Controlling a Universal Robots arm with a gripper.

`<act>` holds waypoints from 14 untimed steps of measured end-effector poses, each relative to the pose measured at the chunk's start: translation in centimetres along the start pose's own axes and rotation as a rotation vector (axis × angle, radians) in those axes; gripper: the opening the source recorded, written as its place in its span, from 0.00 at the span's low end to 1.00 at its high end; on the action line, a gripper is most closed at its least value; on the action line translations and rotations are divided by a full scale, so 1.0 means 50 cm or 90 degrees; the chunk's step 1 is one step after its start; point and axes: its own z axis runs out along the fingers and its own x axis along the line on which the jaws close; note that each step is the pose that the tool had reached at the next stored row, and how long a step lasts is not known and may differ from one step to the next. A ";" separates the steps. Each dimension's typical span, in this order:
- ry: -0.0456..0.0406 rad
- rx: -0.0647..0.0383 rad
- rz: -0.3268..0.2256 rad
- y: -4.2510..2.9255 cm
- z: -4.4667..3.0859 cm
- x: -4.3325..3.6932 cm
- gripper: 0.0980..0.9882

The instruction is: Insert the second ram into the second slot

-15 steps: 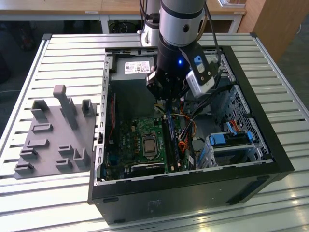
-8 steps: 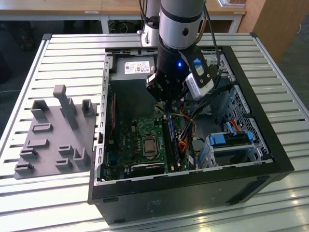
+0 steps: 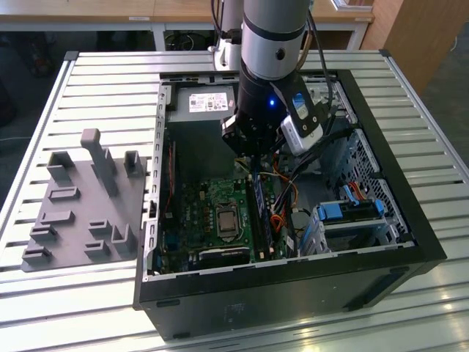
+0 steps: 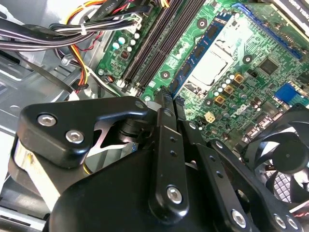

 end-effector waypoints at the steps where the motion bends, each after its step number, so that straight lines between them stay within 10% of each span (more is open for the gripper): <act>1: 0.0000 0.000 0.000 0.000 0.001 0.000 0.04; 14: 0.0009 0.000 0.000 -0.001 0.014 0.000 0.04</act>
